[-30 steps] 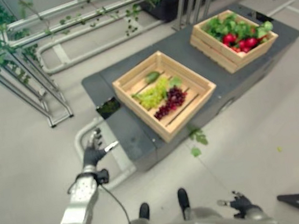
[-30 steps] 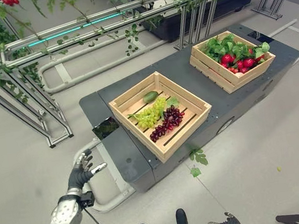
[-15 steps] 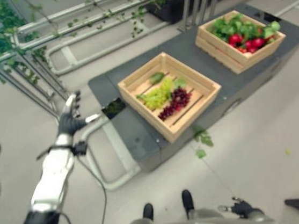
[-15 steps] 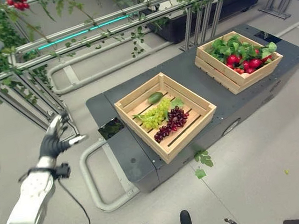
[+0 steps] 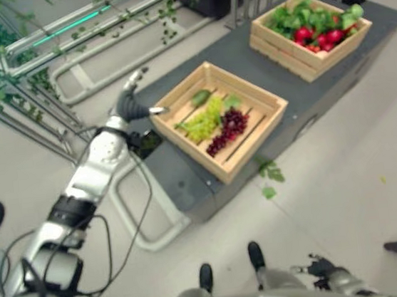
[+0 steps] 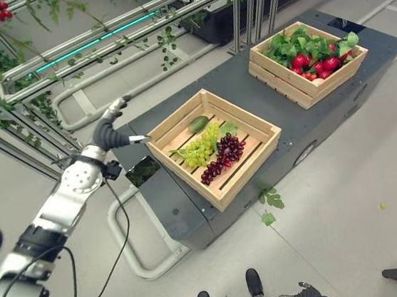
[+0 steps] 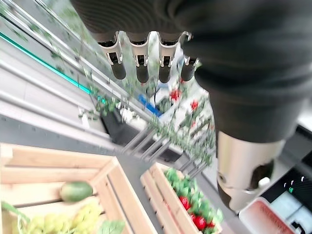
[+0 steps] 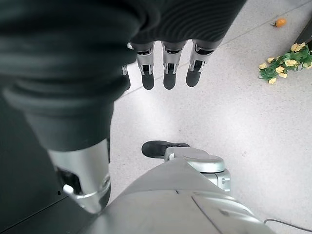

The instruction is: Pick up the fruits from the basket on one side to the basket on the other side

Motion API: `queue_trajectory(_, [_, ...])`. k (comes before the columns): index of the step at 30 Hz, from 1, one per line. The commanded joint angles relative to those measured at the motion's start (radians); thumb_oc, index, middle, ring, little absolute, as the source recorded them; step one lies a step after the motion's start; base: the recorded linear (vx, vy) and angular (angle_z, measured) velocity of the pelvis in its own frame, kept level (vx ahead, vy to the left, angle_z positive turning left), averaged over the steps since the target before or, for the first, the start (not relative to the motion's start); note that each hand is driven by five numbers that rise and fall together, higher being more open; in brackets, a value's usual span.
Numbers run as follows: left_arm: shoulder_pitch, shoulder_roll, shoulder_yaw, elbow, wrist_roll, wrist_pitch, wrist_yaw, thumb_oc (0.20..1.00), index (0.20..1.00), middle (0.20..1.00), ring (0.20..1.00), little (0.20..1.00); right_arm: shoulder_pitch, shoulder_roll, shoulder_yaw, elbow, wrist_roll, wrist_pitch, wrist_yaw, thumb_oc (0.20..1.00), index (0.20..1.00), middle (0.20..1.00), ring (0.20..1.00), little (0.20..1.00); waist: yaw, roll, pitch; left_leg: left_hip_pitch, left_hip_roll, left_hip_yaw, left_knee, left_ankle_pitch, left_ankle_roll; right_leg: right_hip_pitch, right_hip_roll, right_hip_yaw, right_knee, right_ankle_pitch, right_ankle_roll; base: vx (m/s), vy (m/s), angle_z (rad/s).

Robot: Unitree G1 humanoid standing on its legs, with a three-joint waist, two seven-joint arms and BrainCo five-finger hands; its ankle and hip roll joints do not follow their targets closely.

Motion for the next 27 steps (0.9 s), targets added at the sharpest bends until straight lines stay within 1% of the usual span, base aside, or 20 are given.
queue_trajectory(1, [-0.209,0.0,-0.035,0.081,0.079,-0.018,0.032,1.0,1.0,1.0,1.0,1.0,-0.038,-0.021,0.03,0.009,0.029,-0.01,-0.019,1.0,1.0,1.0,1.0,1.0,-0.027,-0.008,0.023,-0.098,-0.04,-0.04,0.009,-0.021,-0.006,0.031,-0.031,-0.008,0.01,-0.13,0.096,-0.04,0.019,-0.07])
queue_trajectory(4, [-0.262,-0.042,-0.081,0.149,0.093,-0.014,0.041,1.0,1.0,1.0,1.0,1.0,-0.042,-0.026,0.033,0.007,0.037,-0.015,-0.024,1.0,1.0,1.0,1.0,1.0,-0.037,0.003,0.029,-0.107,-0.039,-0.027,0.011,-0.019,-0.004,0.015,-0.031,0.007,0.01,-0.121,0.098,-0.04,0.019,-0.15])
queue_trajectory(6, [-0.278,-0.052,-0.095,0.171,0.099,-0.016,0.045,1.0,1.0,1.0,1.0,1.0,-0.045,-0.028,0.034,0.006,0.038,-0.015,-0.027,1.0,1.0,1.0,1.0,1.0,-0.039,0.007,0.032,-0.109,-0.038,-0.02,0.012,-0.019,-0.002,0.008,-0.03,0.016,0.01,-0.118,0.099,-0.02,0.03,-0.19])
queue_trajectory(7, [-0.296,-0.071,-0.117,0.211,0.11,-0.009,0.046,1.0,1.0,1.0,1.0,1.0,-0.054,-0.032,0.038,0.006,0.038,-0.016,-0.033,1.0,1.0,1.0,1.0,1.0,-0.049,0.014,0.039,-0.112,-0.039,-0.009,0.013,-0.019,0.0,-0.003,-0.029,0.028,0.01,-0.113,0.101,-0.02,0.02,-0.14])
queue_trajectory(8, [-0.298,-0.072,-0.118,0.213,0.11,-0.011,0.046,1.0,1.0,1.0,1.0,1.0,-0.054,-0.032,0.037,0.006,0.038,-0.016,-0.033,1.0,1.0,1.0,1.0,1.0,-0.048,0.014,0.039,-0.112,-0.039,-0.008,0.013,-0.019,0.0,-0.003,-0.029,0.03,0.01,-0.113,0.101,-0.04,0.042,-0.15])
queue_trajectory(10, [-0.313,-0.088,-0.139,0.258,0.133,-0.007,0.047,1.0,1.0,1.0,1.0,1.0,-0.062,-0.039,0.038,0.004,0.038,-0.017,-0.039,1.0,1.0,1.0,1.0,1.0,-0.058,0.022,0.048,-0.117,-0.037,0.013,0.016,-0.021,0.003,-0.018,-0.029,0.054,0.01,-0.107,0.105,-0.05,0.048,-0.32])
queue_trajectory(15, [-0.319,-0.129,-0.144,0.371,0.125,-0.001,0.052,1.0,1.0,1.0,1.0,1.0,-0.061,-0.051,0.032,-0.003,0.042,-0.02,-0.047,1.0,1.0,1.0,1.0,1.0,-0.088,0.033,0.071,-0.125,-0.04,0.055,0.019,-0.024,0.006,-0.045,-0.024,0.1,0.01,-0.093,0.107,-0.03,0.051,-0.4])
queue_trajectory(17, [-0.322,-0.137,-0.145,0.398,0.124,0.0,0.054,1.0,1.0,1.0,1.0,1.0,-0.062,-0.053,0.031,-0.004,0.042,-0.02,-0.048,1.0,1.0,1.0,1.0,1.0,-0.091,0.034,0.075,-0.127,-0.04,0.064,0.02,-0.024,0.006,-0.051,-0.024,0.108,0.01,-0.09,0.108,-0.02,0.034,-0.26])
queue_trajectory(19, [-0.321,-0.158,-0.139,0.505,0.1,0.006,0.055,1.0,1.0,1.0,1.0,1.0,-0.06,-0.059,0.03,-0.005,0.047,-0.022,-0.056,1.0,1.0,1.0,1.0,1.0,-0.109,0.042,0.09,-0.138,-0.039,0.086,0.024,-0.022,0.006,-0.072,-0.02,0.131,0.01,-0.08,0.111,-0.02,0.042,-0.35])
queue_trajectory(23, [-0.337,-0.164,-0.145,0.574,0.107,0.015,0.057,1.0,1.0,1.0,1.0,1.0,-0.054,-0.059,0.03,-0.002,0.052,-0.024,-0.062,1.0,1.0,1.0,1.0,1.0,-0.117,0.042,0.1,-0.146,-0.037,0.097,0.028,-0.023,0.006,-0.083,-0.017,0.141,0.01,-0.075,0.111,-0.01,0.001,-0.14])
queue_trajectory(27, [-0.355,-0.179,-0.141,0.697,0.096,0.026,0.058,1.0,1.0,1.0,1.0,1.0,-0.06,-0.058,0.035,-0.01,0.072,-0.031,-0.069,1.0,1.0,1.0,1.0,1.0,-0.128,0.039,0.122,-0.164,-0.037,0.103,0.033,-0.019,0.004,-0.103,-0.014,0.152,0.01,-0.067,0.11,-0.03,-0.004,-0.15])
